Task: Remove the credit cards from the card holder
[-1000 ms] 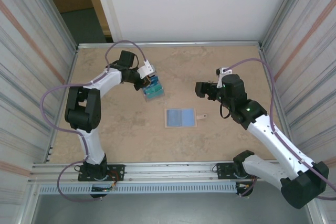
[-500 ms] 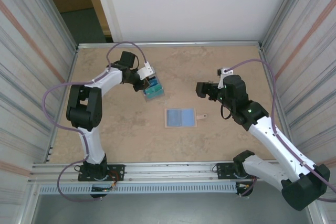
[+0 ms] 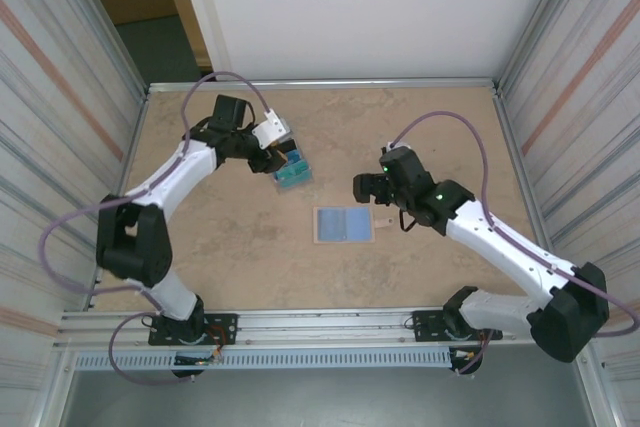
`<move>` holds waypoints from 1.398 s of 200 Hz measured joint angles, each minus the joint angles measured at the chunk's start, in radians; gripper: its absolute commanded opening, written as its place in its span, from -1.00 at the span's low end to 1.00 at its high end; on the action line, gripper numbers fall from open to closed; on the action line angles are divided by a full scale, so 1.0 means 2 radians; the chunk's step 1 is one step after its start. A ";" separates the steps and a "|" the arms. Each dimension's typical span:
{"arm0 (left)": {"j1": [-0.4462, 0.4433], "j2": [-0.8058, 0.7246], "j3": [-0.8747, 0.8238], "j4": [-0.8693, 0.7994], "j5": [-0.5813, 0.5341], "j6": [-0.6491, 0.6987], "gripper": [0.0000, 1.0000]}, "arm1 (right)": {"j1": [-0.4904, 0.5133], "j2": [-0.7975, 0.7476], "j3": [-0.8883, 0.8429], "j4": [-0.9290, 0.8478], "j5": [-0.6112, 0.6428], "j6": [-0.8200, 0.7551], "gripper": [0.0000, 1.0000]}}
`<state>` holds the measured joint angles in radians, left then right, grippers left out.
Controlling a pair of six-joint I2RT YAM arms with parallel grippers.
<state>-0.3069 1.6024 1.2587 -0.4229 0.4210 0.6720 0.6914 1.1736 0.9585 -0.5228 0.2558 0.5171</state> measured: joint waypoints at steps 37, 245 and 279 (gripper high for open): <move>-0.012 -0.110 -0.105 0.073 -0.032 -0.077 0.72 | 0.043 0.048 0.015 -0.026 0.007 0.030 0.80; -0.079 -0.329 -0.388 0.229 -0.296 -0.411 0.97 | 0.097 0.291 0.113 -0.038 -0.078 0.063 0.22; -0.079 -0.313 -0.388 0.229 -0.299 -0.418 0.98 | 0.097 0.317 0.127 -0.038 -0.081 0.059 0.24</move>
<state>-0.4652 0.9756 0.4835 0.0357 -0.1776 -0.1650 0.8864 1.8069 1.2133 -0.5983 0.0944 0.6357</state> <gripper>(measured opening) 0.987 0.613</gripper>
